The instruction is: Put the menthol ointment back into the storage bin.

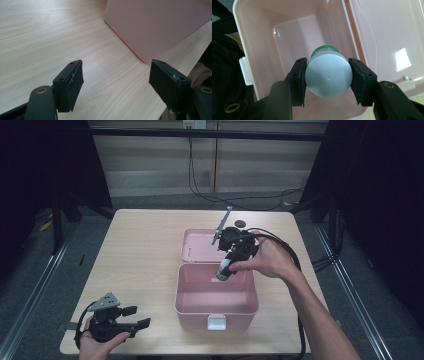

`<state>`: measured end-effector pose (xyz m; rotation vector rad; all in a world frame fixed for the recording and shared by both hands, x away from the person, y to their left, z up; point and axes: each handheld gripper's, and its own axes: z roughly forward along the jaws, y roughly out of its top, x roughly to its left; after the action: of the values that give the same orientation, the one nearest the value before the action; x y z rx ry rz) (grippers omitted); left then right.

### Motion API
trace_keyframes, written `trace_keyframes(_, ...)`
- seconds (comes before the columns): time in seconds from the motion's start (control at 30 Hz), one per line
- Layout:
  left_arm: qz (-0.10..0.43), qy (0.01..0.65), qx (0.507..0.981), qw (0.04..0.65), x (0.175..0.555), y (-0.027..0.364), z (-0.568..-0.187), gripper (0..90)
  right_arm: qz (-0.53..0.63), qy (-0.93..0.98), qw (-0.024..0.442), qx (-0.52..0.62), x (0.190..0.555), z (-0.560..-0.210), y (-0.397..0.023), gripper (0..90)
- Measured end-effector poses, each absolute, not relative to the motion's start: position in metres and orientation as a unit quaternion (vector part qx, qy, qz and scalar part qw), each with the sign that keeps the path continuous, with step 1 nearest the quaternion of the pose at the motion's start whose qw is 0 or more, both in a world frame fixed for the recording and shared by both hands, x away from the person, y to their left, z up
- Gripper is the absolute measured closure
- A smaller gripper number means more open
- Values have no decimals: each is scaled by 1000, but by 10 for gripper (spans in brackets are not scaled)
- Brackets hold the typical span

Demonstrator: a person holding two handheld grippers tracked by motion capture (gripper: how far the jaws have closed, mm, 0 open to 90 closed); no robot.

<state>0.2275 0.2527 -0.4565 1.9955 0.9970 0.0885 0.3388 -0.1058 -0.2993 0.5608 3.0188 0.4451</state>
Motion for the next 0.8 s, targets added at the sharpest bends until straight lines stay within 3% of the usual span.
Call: trace_keyframes(0.8, 34, 403, 803, 439, 228, 253, -457, 272, 109, 988, 0, 112, 340, -332, -56, 513)
